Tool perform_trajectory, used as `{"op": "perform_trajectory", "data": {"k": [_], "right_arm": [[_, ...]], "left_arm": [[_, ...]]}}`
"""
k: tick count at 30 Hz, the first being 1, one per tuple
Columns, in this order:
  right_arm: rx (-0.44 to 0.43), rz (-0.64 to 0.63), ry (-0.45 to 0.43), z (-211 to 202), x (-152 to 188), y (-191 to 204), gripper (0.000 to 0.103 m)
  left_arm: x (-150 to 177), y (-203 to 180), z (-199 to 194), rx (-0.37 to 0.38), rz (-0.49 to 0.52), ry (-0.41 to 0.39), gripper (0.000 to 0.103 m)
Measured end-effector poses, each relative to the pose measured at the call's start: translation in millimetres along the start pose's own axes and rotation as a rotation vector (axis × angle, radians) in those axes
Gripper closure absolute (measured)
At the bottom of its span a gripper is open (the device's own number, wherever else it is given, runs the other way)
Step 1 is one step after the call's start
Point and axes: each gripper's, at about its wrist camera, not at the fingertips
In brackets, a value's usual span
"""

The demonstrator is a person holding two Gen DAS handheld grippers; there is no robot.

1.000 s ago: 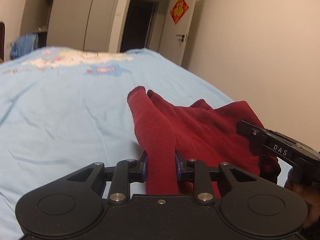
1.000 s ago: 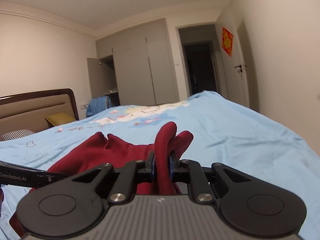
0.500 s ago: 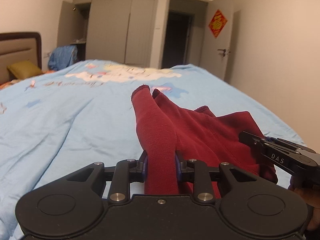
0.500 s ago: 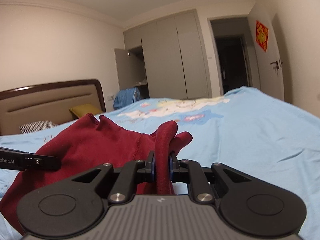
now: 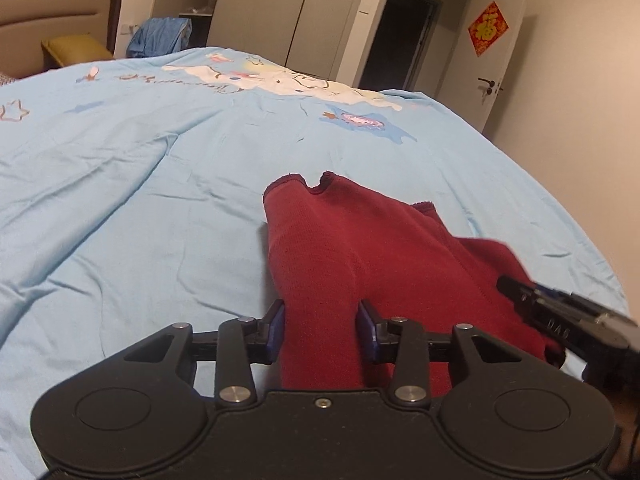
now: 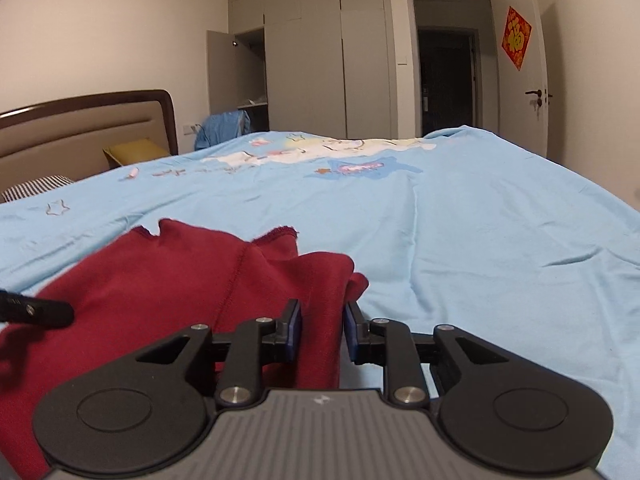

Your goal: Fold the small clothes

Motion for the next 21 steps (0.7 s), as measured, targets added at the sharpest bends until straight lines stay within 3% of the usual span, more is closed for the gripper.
{"op": "perform_trajectory", "data": {"k": [5,17,21], "right_arm": [[0.047,0.017,0.018,-9,6,-3,0.069],[0.119,0.064,-0.014,-52,12,-22,0.062],[0.127,0.072,-0.057,-78,11,-25,0.046]], "left_arm": [[-1,-5,-12,-0.002,-0.015,-0.011,0.037],[0,-29,-61,-0.019,0.039,-0.06,0.015],[5,-40,-77,-0.017,0.045,-0.078,0.011]]}}
Point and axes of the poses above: each gripper's, at about its wrist camera, not at the fingertips, and z roughly the way its jaws point, y to its left, x to its underside, and after that the axes turned 9 degrees about z, right-handed
